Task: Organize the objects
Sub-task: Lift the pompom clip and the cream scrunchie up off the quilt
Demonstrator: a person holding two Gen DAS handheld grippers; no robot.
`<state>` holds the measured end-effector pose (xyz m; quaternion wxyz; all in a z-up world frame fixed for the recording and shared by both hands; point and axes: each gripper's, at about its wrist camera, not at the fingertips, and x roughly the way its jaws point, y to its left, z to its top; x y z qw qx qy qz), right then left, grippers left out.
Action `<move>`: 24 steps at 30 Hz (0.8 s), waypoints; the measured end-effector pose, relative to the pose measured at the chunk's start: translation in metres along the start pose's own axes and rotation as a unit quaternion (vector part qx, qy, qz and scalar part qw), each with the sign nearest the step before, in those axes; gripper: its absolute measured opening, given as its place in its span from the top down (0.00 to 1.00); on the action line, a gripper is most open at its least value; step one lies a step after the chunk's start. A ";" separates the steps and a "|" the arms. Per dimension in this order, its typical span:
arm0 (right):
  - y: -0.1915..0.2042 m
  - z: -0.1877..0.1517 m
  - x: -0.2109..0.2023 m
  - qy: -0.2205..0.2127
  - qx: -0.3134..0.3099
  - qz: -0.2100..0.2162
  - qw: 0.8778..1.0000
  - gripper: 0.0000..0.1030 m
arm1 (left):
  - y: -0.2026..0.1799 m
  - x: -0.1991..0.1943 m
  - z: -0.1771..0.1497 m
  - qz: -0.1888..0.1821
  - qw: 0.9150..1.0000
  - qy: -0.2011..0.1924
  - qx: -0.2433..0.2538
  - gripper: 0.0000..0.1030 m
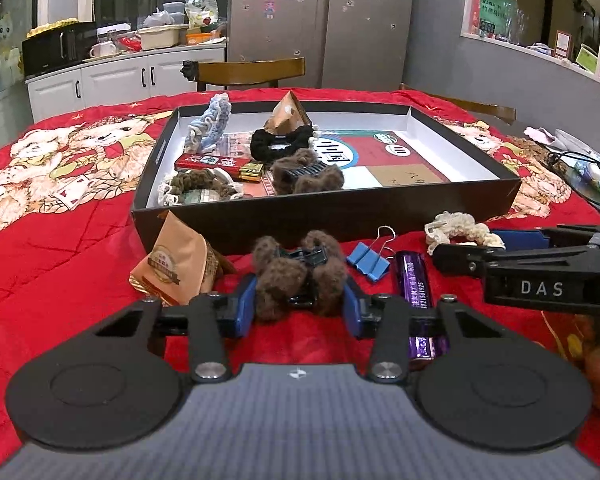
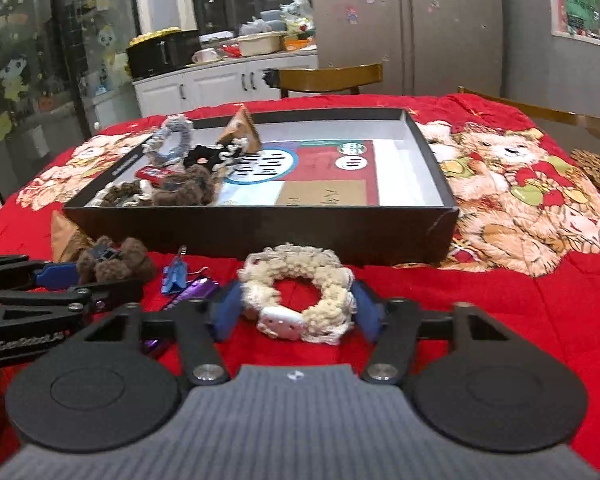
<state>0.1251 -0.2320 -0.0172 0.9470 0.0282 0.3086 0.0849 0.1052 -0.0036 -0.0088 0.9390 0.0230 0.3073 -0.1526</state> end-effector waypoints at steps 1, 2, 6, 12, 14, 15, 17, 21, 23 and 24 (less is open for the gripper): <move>0.000 0.000 0.000 -0.001 -0.002 -0.001 1.000 0.48 | 0.000 0.000 0.000 0.000 1.000 0.000 0.000 0.52; 0.000 0.000 -0.001 -0.001 -0.001 -0.002 1.000 0.49 | 0.001 0.000 0.000 0.001 1.000 -0.001 0.000 0.52; -0.003 -0.001 -0.003 -0.005 0.007 0.002 1.000 0.60 | 0.002 -0.001 -0.001 0.000 1.000 -0.001 -0.003 0.53; -0.004 -0.001 -0.005 -0.011 0.012 0.008 1.000 0.72 | 0.002 -0.002 -0.001 0.004 1.000 -0.003 -0.005 0.55; -0.004 -0.002 -0.007 -0.014 0.013 0.010 1.000 0.74 | 0.003 -0.002 -0.001 0.005 1.000 -0.003 -0.006 0.55; -0.005 -0.002 -0.007 -0.016 0.013 0.011 1.000 0.74 | 0.003 -0.002 -0.001 0.005 1.000 -0.004 -0.007 0.55; -0.006 -0.002 -0.008 -0.020 0.018 0.012 1.000 0.75 | 0.003 -0.003 -0.001 0.006 1.000 -0.005 -0.007 0.56; -0.007 -0.003 -0.013 -0.029 0.024 0.014 0.999 0.75 | 0.003 -0.004 -0.001 0.007 1.000 -0.006 -0.006 0.56; -0.007 -0.003 -0.014 -0.033 0.025 0.016 0.999 0.75 | 0.003 -0.004 -0.002 0.008 1.000 -0.008 -0.006 0.56; -0.007 -0.003 -0.015 -0.035 0.024 0.017 0.999 0.75 | 0.003 -0.005 -0.002 0.009 1.000 -0.009 -0.006 0.56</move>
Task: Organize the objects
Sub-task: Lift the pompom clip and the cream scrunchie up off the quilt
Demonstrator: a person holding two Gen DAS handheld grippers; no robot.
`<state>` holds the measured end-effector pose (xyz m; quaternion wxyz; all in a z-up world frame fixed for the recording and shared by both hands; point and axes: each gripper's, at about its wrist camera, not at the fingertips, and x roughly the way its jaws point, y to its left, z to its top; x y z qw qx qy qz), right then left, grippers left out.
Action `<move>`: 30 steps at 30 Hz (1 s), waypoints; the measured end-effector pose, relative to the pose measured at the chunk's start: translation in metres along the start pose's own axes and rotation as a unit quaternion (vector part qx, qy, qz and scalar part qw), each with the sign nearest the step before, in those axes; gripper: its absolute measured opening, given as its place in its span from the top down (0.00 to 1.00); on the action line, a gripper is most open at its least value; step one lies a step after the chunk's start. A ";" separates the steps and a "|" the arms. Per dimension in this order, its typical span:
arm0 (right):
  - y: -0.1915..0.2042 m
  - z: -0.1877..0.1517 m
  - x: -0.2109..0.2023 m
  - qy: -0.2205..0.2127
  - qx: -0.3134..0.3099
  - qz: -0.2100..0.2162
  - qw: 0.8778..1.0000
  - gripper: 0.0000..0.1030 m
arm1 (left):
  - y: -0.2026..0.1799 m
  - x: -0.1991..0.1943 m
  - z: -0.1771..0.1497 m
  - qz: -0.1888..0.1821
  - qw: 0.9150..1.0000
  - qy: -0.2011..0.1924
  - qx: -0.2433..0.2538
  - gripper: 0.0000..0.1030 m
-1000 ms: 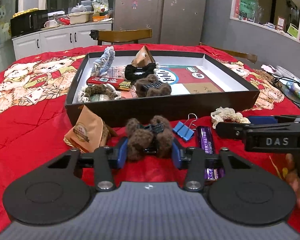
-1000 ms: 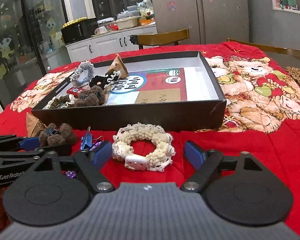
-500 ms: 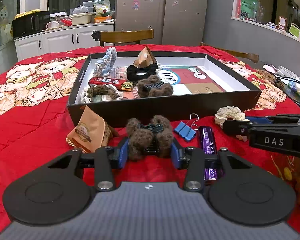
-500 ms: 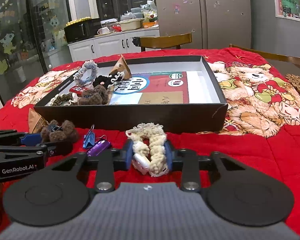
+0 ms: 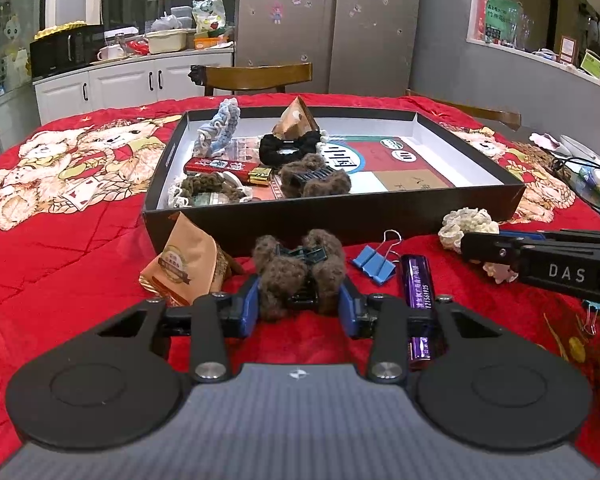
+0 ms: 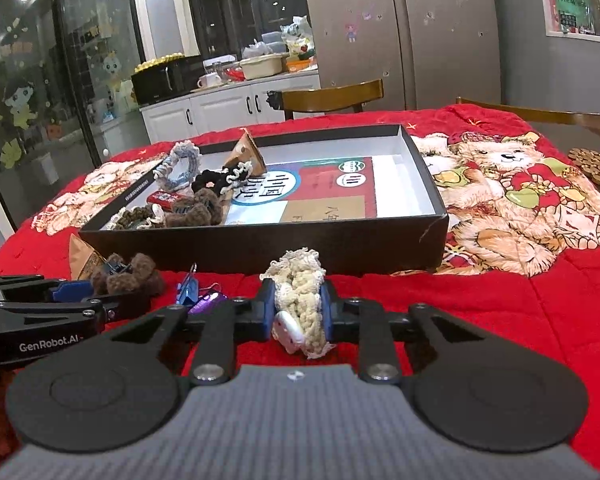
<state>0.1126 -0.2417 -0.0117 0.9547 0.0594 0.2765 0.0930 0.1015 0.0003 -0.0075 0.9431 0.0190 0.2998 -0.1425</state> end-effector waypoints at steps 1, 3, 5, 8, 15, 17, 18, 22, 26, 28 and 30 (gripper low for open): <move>0.000 0.000 -0.001 -0.001 -0.002 0.001 1.000 0.75 | 0.000 0.000 0.000 0.000 1.000 -0.001 0.001 0.56; 0.003 0.000 -0.002 -0.005 -0.006 0.002 1.000 0.75 | -0.001 -0.001 0.000 0.000 1.000 -0.001 0.002 0.56; 0.004 0.000 -0.003 -0.009 -0.008 0.003 1.000 0.75 | -0.002 -0.001 -0.001 0.000 1.000 -0.001 0.002 0.57; 0.003 0.000 -0.005 -0.012 -0.003 0.006 1.000 0.75 | 0.000 -0.001 -0.001 -0.001 1.000 -0.001 -0.003 0.57; 0.001 0.000 -0.005 -0.014 0.004 0.008 1.000 0.75 | 0.000 -0.006 -0.001 0.005 1.000 -0.011 -0.002 0.57; 0.000 0.000 -0.005 -0.014 0.008 0.008 1.000 0.75 | -0.001 -0.007 -0.001 0.007 1.000 -0.014 -0.001 0.57; 0.000 0.000 -0.006 -0.015 0.010 0.008 1.000 0.75 | -0.001 -0.008 -0.001 0.007 1.000 -0.016 0.000 0.57; -0.001 -0.001 -0.007 -0.018 0.016 0.012 1.000 0.75 | 0.000 -0.011 0.000 0.010 1.000 -0.023 0.000 0.57; -0.001 0.000 -0.009 -0.021 0.019 0.020 0.999 0.75 | 0.000 -0.015 0.000 0.011 0.999 -0.031 -0.001 0.57; -0.001 0.000 -0.010 -0.023 0.021 0.023 0.999 0.75 | -0.002 -0.019 0.000 0.012 0.999 -0.039 0.001 0.57; -0.001 0.001 -0.011 -0.026 0.024 0.028 0.999 0.75 | -0.003 -0.021 0.001 0.013 0.999 -0.044 0.001 0.57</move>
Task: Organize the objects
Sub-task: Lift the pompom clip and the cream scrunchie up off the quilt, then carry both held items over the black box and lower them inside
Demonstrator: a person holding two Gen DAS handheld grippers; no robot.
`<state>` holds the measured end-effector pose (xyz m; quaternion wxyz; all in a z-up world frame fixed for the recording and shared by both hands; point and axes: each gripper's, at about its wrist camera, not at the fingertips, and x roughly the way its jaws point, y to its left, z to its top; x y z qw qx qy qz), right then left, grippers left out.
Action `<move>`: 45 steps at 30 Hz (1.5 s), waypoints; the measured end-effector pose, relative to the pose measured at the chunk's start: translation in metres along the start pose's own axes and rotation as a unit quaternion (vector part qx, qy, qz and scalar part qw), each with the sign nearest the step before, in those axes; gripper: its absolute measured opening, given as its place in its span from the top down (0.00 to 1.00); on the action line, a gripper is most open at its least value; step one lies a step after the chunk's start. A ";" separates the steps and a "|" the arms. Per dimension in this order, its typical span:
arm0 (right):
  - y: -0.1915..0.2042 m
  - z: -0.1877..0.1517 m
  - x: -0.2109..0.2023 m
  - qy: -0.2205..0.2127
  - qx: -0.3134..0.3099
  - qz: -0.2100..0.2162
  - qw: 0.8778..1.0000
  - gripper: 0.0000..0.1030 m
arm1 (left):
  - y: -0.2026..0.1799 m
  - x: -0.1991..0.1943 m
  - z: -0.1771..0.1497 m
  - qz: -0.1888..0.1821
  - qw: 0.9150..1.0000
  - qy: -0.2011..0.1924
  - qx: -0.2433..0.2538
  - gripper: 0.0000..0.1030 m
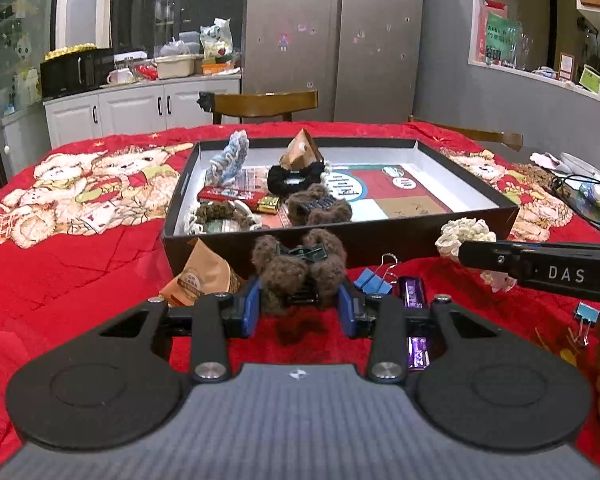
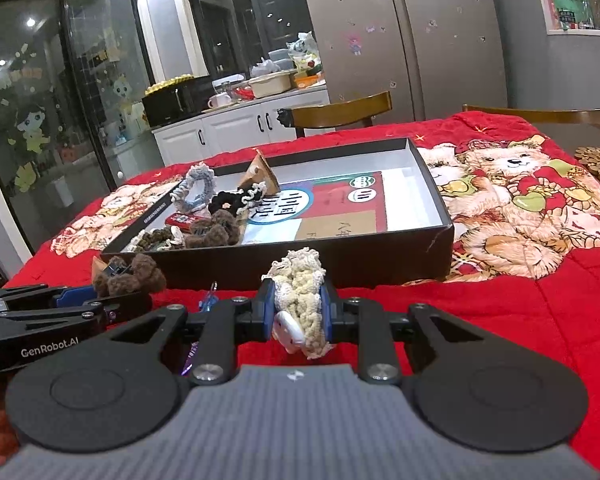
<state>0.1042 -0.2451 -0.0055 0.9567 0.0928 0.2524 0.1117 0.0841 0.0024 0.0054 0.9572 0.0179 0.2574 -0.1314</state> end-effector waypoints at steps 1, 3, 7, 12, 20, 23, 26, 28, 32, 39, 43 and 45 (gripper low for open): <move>0.000 0.000 -0.001 -0.001 0.003 0.003 1.000 0.75 | 0.000 -0.002 0.000 -0.001 1.000 -0.003 0.000 0.57; -0.001 0.001 -0.001 -0.001 0.007 0.008 1.000 0.75 | 0.001 -0.004 0.001 -0.002 1.000 -0.006 -0.005 0.57; -0.003 0.003 -0.001 -0.002 0.017 0.014 1.000 0.75 | 0.003 -0.006 0.002 -0.006 1.000 -0.010 -0.015 0.57; -0.008 0.006 -0.006 -0.016 0.032 0.026 0.999 0.75 | 0.008 -0.009 0.004 -0.011 0.999 -0.020 -0.029 0.57; -0.009 0.010 -0.013 -0.028 0.047 0.059 0.997 0.75 | 0.016 -0.017 0.010 -0.013 0.998 -0.046 -0.042 0.57; -0.010 0.015 -0.015 -0.033 0.055 0.068 0.996 0.75 | 0.016 -0.021 0.012 -0.003 0.997 -0.059 -0.040 0.57; -0.009 0.022 -0.022 -0.043 0.059 0.078 0.994 0.75 | 0.014 -0.026 0.017 0.004 0.997 -0.075 -0.033 0.57; -0.008 0.029 -0.027 -0.052 0.060 0.075 0.994 0.75 | 0.013 -0.030 0.021 0.005 0.996 -0.081 -0.040 0.57; -0.005 0.049 -0.039 -0.070 0.062 0.081 0.992 0.75 | 0.010 -0.038 0.035 0.010 0.995 -0.094 -0.037 0.57; 0.004 0.101 -0.058 -0.107 0.047 0.087 0.989 0.75 | 0.007 -0.051 0.082 0.006 0.993 -0.108 -0.047 0.57; 0.004 0.124 -0.054 -0.110 0.054 0.085 0.989 0.75 | 0.001 -0.051 0.117 -0.004 0.992 -0.120 -0.038 0.57; 0.002 0.135 -0.047 -0.101 0.056 0.087 0.989 0.75 | 0.000 -0.049 0.130 -0.005 0.991 -0.128 -0.045 0.57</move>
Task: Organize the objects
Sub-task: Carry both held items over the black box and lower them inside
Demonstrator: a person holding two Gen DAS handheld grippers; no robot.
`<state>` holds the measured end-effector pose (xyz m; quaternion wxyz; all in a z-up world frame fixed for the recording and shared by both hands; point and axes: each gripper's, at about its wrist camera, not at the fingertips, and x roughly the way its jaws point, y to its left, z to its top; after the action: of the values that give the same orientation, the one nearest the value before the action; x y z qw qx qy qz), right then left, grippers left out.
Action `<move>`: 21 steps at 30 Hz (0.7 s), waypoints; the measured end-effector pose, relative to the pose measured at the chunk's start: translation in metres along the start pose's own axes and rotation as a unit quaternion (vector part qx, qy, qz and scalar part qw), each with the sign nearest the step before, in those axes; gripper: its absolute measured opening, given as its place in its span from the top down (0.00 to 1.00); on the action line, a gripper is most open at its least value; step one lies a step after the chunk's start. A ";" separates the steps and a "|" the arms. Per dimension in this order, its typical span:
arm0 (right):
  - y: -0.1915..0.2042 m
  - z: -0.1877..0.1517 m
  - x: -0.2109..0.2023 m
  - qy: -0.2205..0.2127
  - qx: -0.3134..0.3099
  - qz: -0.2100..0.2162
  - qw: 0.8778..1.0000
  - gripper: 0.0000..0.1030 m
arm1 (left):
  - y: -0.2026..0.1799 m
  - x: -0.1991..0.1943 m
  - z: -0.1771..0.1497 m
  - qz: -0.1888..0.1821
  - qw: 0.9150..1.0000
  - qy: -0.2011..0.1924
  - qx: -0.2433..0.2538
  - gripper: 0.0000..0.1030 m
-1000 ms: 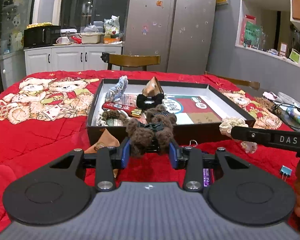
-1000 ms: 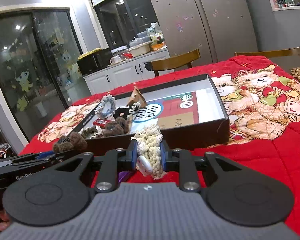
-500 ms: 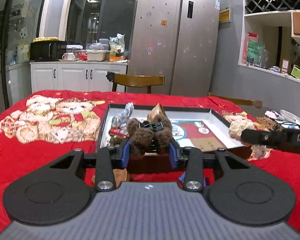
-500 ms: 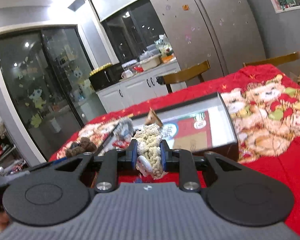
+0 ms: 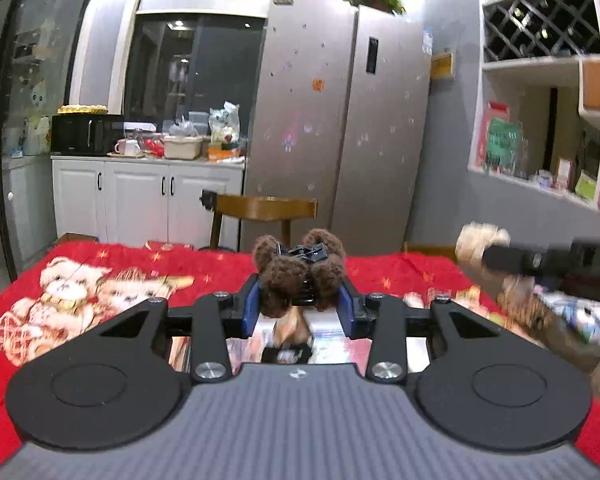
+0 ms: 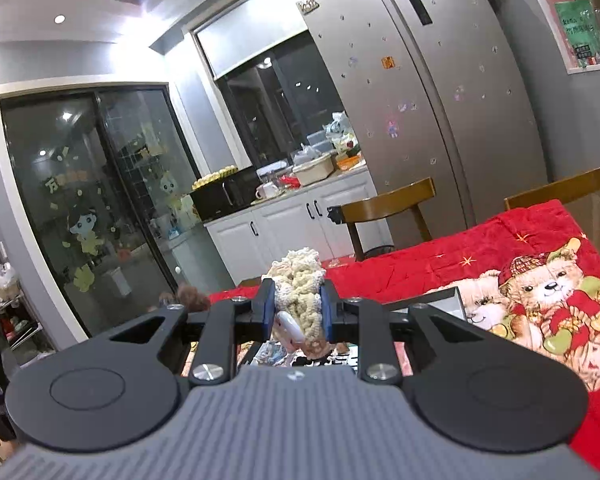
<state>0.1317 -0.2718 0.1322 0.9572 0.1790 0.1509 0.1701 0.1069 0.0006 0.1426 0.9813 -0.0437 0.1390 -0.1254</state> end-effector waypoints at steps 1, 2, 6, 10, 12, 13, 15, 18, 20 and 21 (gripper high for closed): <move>-0.002 0.003 0.003 0.003 0.005 0.001 1.000 0.75 | -0.003 0.004 0.006 -0.001 1.000 -0.001 0.002 0.57; -0.004 0.006 0.007 0.008 0.010 0.002 1.000 0.75 | -0.005 0.008 0.011 -0.003 1.000 -0.002 0.000 0.57; -0.015 0.018 0.019 0.018 0.025 -0.002 1.000 0.75 | -0.012 0.025 0.027 -0.019 1.000 0.006 -0.016 0.57; -0.027 0.022 0.032 0.025 0.034 -0.012 0.999 0.75 | -0.021 0.047 0.034 -0.047 0.998 0.025 -0.023 0.57; -0.032 0.020 0.039 0.033 0.040 -0.016 0.999 0.75 | -0.025 0.058 0.031 -0.055 0.998 0.030 -0.023 0.57; -0.035 0.018 0.043 0.036 0.041 -0.018 0.998 0.75 | -0.027 0.063 0.028 -0.057 0.998 0.034 -0.023 0.57; -0.042 0.013 0.051 0.042 0.043 -0.023 0.998 0.75 | -0.029 0.078 0.020 -0.067 0.997 0.046 -0.017 0.57; -0.052 0.003 0.065 0.055 0.056 -0.036 0.996 0.75 | -0.031 0.101 0.001 -0.053 0.996 0.075 -0.003 0.57; -0.058 -0.005 0.075 0.070 0.071 -0.042 0.994 0.75 | -0.032 0.115 -0.012 -0.037 0.995 0.095 0.003 0.57; -0.061 -0.009 0.080 0.078 0.071 -0.049 0.993 0.75 | -0.032 0.122 -0.019 -0.033 0.994 0.107 0.006 0.57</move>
<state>0.2172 -0.2921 0.0821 0.9346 0.2251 0.2451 0.1253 0.2071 -0.0627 0.0963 0.9564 -0.0291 0.2408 -0.1625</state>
